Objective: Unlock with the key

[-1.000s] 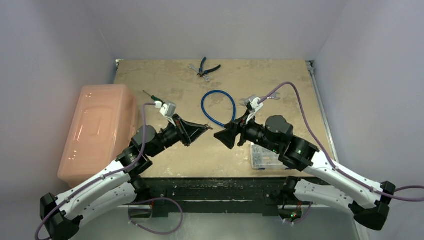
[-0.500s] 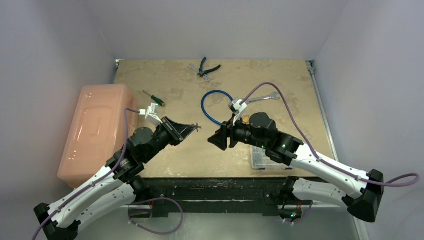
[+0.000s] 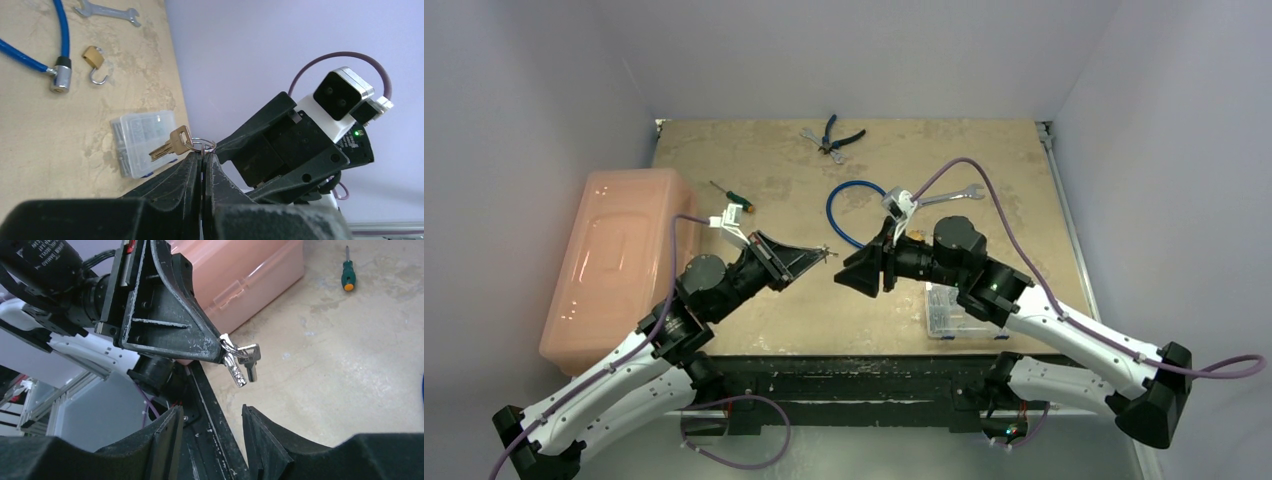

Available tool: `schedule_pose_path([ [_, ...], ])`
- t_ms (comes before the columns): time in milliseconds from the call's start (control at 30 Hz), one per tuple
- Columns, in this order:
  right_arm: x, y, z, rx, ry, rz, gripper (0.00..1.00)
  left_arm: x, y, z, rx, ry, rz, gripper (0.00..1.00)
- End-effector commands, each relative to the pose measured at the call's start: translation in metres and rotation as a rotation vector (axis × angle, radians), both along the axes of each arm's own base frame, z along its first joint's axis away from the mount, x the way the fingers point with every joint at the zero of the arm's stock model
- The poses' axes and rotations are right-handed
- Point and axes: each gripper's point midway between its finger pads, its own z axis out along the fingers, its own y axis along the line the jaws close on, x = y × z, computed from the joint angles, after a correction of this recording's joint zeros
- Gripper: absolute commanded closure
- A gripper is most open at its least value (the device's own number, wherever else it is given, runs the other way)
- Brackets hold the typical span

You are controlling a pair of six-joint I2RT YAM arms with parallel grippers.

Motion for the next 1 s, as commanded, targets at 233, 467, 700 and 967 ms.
schedule_pose_path([
  [233, 0.021, 0.009, 0.047, 0.113, -0.023, -0.007, 0.43, -0.010, -0.010, 0.035, -0.140, -0.109, -0.082, 1.00],
  [467, 0.024, 0.009, 0.052, 0.134, -0.016, 0.005, 0.53, -0.012, -0.007, 0.044, -0.152, -0.139, -0.081, 1.00],
  [700, 0.018, 0.009, 0.062, 0.165, -0.016, 0.026, 0.63, -0.011, -0.007, 0.039, -0.144, -0.131, -0.075, 1.00],
  [967, 0.011, 0.010, 0.072, 0.199, -0.008, 0.060, 0.62, -0.008, -0.007, 0.036, -0.134, -0.132, -0.066, 1.00],
])
